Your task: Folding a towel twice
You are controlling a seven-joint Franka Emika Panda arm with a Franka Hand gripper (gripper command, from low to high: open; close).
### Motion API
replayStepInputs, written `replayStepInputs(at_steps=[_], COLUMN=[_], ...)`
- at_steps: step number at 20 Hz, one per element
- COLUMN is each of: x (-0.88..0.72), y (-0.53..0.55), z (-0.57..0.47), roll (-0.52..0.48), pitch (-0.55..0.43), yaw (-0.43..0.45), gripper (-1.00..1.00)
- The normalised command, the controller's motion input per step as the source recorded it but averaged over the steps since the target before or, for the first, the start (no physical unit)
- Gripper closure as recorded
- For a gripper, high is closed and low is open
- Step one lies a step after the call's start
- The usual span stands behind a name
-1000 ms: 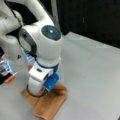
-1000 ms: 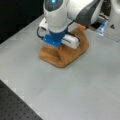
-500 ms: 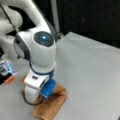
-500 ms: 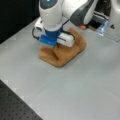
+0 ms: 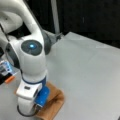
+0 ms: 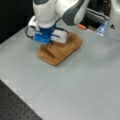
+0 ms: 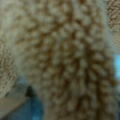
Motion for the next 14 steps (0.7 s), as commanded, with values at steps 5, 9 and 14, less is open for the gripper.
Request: replayStepInputs(at_steps=[5,9,14], x=[0.21,0.13,0.08], y=[0.06,0.11,0.05], z=[-0.15,-0.08,-0.05], roll=[0.121,0.148,0.151], pitch=[-0.028,-0.047,-0.04], yaw=[-0.018,-0.094,-0.117], gripper=[1.0,-1.0,-1.0])
